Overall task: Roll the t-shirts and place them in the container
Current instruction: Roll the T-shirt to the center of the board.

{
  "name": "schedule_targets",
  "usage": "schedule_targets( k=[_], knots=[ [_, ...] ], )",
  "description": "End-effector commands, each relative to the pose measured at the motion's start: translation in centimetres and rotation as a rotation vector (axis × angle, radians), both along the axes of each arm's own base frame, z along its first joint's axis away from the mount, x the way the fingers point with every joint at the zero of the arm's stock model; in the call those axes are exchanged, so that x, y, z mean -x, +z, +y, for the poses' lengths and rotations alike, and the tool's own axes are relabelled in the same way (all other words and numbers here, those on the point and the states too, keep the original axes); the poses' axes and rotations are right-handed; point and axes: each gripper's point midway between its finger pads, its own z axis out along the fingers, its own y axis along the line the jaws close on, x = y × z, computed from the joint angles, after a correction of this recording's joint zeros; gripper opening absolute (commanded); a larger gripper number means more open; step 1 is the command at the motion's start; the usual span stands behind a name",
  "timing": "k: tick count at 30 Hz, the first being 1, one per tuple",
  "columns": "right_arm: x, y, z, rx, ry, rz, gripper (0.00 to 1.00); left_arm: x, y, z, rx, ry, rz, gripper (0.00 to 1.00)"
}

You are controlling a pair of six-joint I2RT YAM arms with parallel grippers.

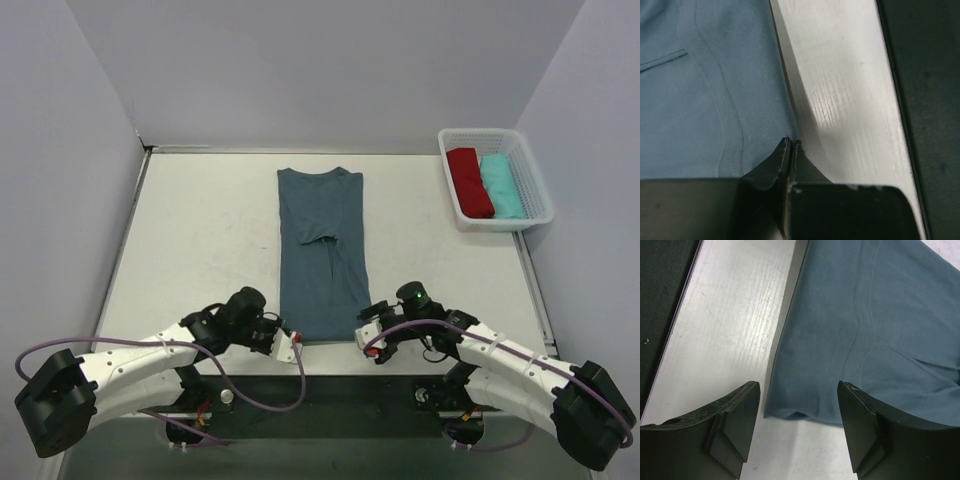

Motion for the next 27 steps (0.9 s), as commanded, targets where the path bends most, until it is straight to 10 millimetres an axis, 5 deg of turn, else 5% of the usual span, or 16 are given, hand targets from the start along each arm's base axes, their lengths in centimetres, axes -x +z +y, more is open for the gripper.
schedule_targets(
  k=[1, 12, 27],
  knots=[
    [0.4, 0.6, 1.6, -0.059, 0.038, -0.011, 0.64, 1.9, 2.1, -1.2, 0.057, 0.006, 0.169, 0.0],
    [3.3, -1.2, 1.6, -0.027, 0.087, 0.018, 0.64, -0.6, 4.2, -1.3, 0.139, 0.091, 0.242, 0.0],
    [-0.2, -2.0, 2.8, 0.018, -0.09, -0.166, 0.62, -0.1, 4.9, -1.2, 0.139, 0.057, 0.285, 0.0]
  ],
)
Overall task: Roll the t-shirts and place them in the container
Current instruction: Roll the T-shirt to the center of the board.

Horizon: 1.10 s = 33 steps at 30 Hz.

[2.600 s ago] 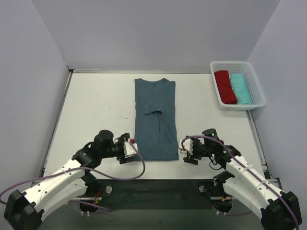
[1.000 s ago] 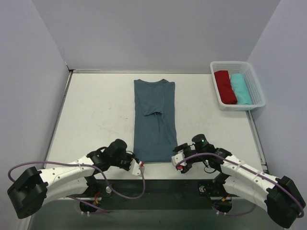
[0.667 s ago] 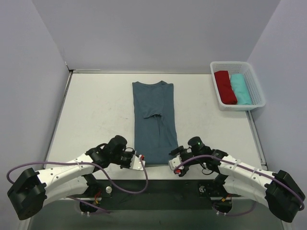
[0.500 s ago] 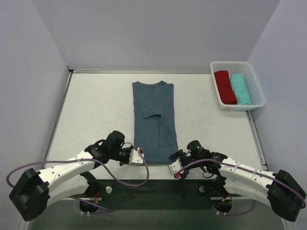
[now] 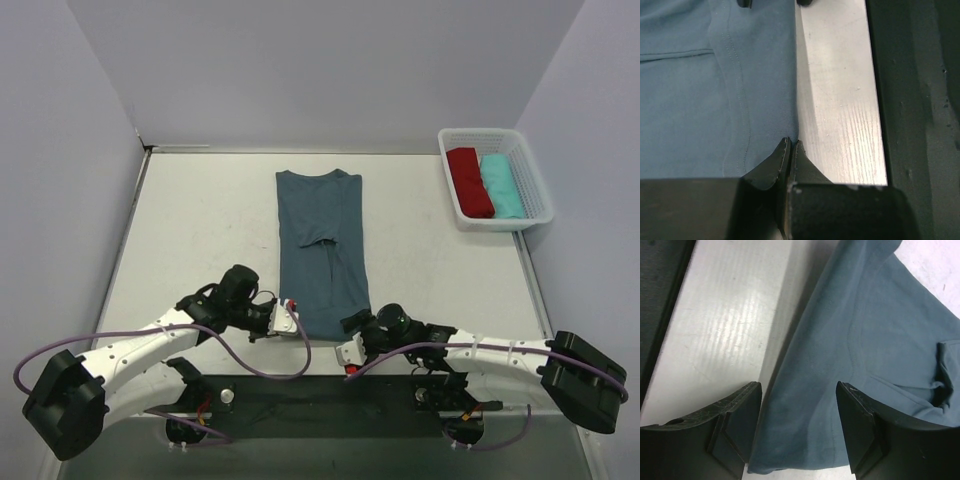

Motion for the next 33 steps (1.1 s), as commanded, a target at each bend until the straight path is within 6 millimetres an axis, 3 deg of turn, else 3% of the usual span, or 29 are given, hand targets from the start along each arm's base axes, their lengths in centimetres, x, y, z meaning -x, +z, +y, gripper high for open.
schedule_targets(
  k=[1, 4, 9, 10, 11, 14, 15, 16, 18, 19, 22, 24, 28, 29, 33],
  knots=[
    [-1.2, -0.9, -1.0, 0.042, -0.09, -0.046, 0.61, 0.2, 1.6, -0.7, 0.047, -0.034, 0.005, 0.0],
    [-1.2, -1.0, -0.9, 0.046, -0.088, -0.077, 0.6, 0.0, 1.8, -0.8, 0.049, -0.031, 0.005, 0.0],
    [-2.0, -1.2, -1.2, 0.066, -0.12, -0.113, 0.49, -0.4, 1.8, -0.5, 0.044, -0.022, 0.01, 0.0],
    [-1.9, -1.3, -1.2, 0.075, -0.119, -0.11, 0.44, -0.4, 1.8, -0.5, 0.044, -0.022, 0.011, 0.0],
    [-2.0, -1.4, -1.4, 0.086, -0.124, -0.109, 0.3, -0.4, 1.7, -0.4, 0.042, -0.026, 0.006, 0.0],
    [-2.1, -1.3, -1.7, 0.106, -0.158, -0.072, 0.12, -0.7, 1.5, -0.2, 0.03, -0.02, -0.006, 0.0],
    [-2.1, -1.0, -1.5, 0.097, -0.174, -0.046, 0.1, -1.1, 1.4, 0.0, 0.016, 0.001, -0.021, 0.04],
    [-2.1, -0.8, -1.7, 0.123, -0.185, -0.012, 0.08, -1.3, 1.4, 0.2, 0.017, 0.017, -0.035, 0.2],
    [-1.8, -0.1, -1.3, 0.121, -0.193, 0.039, 0.06, -1.5, 1.8, 0.5, 0.026, 0.048, -0.059, 0.36],
    [-1.4, -0.4, -1.7, 0.144, -0.211, 0.084, 0.06, -1.3, 2.3, 0.7, 0.054, 0.05, -0.097, 0.49],
    [-1.3, 0.4, -1.2, 0.133, -0.236, 0.134, 0.05, -0.9, 3.4, 0.7, 0.127, 0.064, -0.212, 0.63],
    [-1.4, 0.6, -1.2, 0.129, -0.244, 0.144, 0.04, -0.6, 3.8, 0.6, 0.153, 0.063, -0.264, 0.67],
    [-1.5, 0.5, -1.4, 0.141, -0.257, 0.164, 0.04, 0.6, 2.6, -0.1, 0.127, 0.04, -0.255, 0.7],
    [-1.6, 0.5, -1.4, 0.143, -0.261, 0.165, 0.04, 1.1, 2.4, -0.4, 0.127, 0.037, -0.238, 0.76],
    [-1.9, 0.6, -1.4, 0.14, -0.28, 0.18, 0.04, 0.1, 1.0, -1.3, 0.074, 0.071, -0.263, 0.76]
  ],
)
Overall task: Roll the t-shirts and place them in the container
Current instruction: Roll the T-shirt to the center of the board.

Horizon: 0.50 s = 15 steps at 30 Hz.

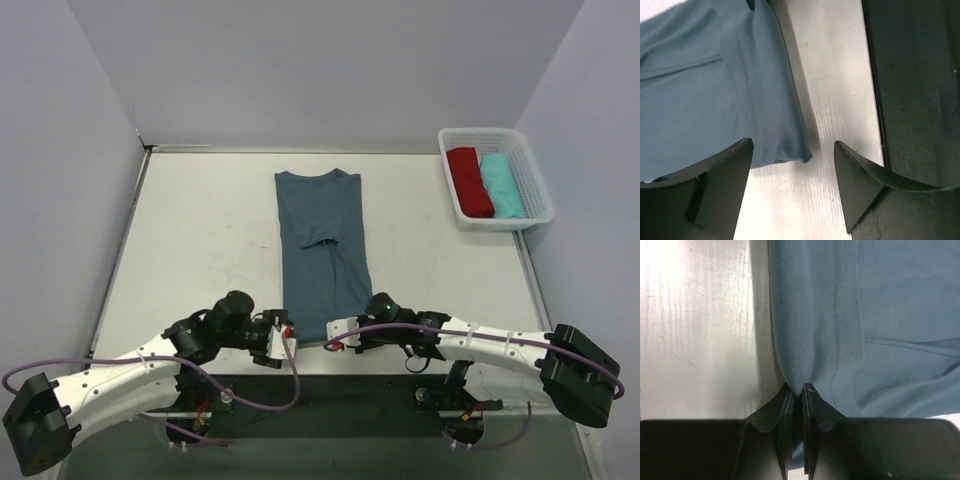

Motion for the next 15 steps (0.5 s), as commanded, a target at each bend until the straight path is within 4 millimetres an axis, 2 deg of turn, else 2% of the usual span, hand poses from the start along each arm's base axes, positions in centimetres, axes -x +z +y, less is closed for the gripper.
schedule_targets(
  k=[1, 7, 8, 15],
  knots=[
    [-0.3, 1.1, 0.7, -0.023, -0.03, 0.038, 0.04, -2.0, -0.3, -1.3, -0.008, 0.085, -0.058, 0.76],
    [-0.7, 1.6, 1.0, -0.046, -0.062, 0.062, 0.04, -2.3, -2.4, -0.8, -0.06, 0.063, -0.143, 0.74],
    [-0.7, 1.6, 1.0, -0.049, -0.063, 0.064, 0.04, -3.0, -2.0, -0.9, -0.04, 0.087, -0.181, 0.74],
    [-0.7, 1.9, 1.0, -0.055, -0.084, 0.096, 0.04, -3.4, -2.2, -1.2, -0.03, 0.081, -0.284, 0.66]
  ],
)
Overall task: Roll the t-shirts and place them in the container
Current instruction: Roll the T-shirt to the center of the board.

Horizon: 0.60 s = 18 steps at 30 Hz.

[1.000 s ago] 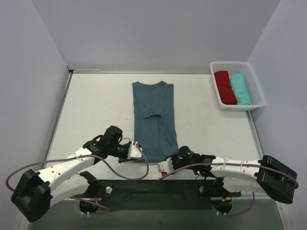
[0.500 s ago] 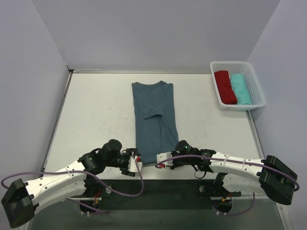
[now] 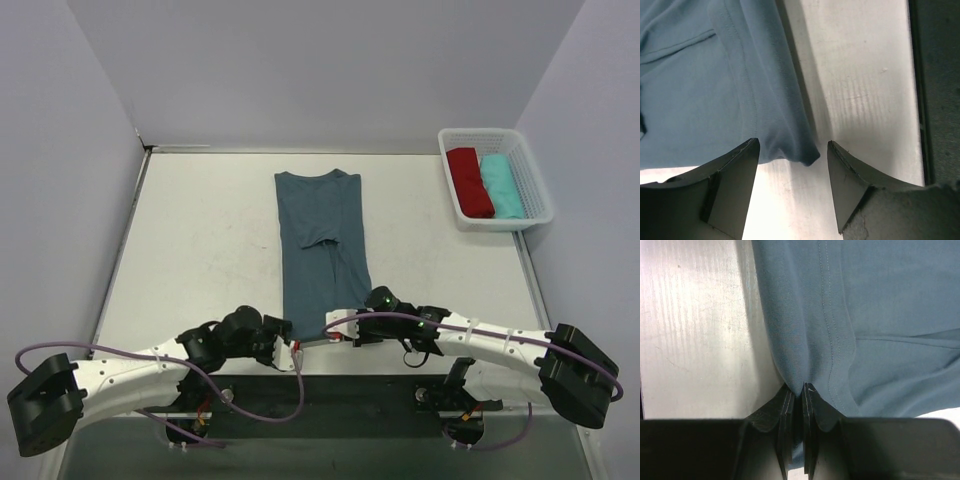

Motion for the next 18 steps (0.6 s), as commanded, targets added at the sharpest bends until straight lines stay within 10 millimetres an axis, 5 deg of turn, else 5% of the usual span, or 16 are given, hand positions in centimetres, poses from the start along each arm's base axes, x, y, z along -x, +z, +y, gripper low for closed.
schedule_targets(
  k=[1, 6, 10, 11, 14, 18],
  knots=[
    [-0.1, 1.2, 0.9, -0.033, -0.016, 0.037, 0.04, -1.8, 2.3, -1.5, 0.082, 0.018, -0.135, 0.65],
    [0.0, 1.4, 1.2, -0.033, -0.016, 0.051, 0.04, -2.5, 2.1, -1.7, 0.073, 0.028, -0.172, 0.59],
    [0.1, 1.3, 1.3, -0.027, -0.009, 0.065, 0.04, -2.8, 1.7, -1.9, 0.047, 0.025, -0.174, 0.41],
    [0.1, 1.3, 1.3, -0.024, -0.013, 0.072, 0.03, -2.8, 1.9, -2.0, 0.048, 0.021, -0.172, 0.28],
    [0.0, 1.4, 1.2, -0.017, -0.032, 0.098, 0.04, -2.1, 2.8, -2.4, 0.06, -0.008, -0.143, 0.09],
    [0.3, 2.4, 0.9, -0.033, -0.05, 0.185, 0.03, -0.7, 4.7, -2.6, 0.097, -0.029, -0.05, 0.0]
  ],
)
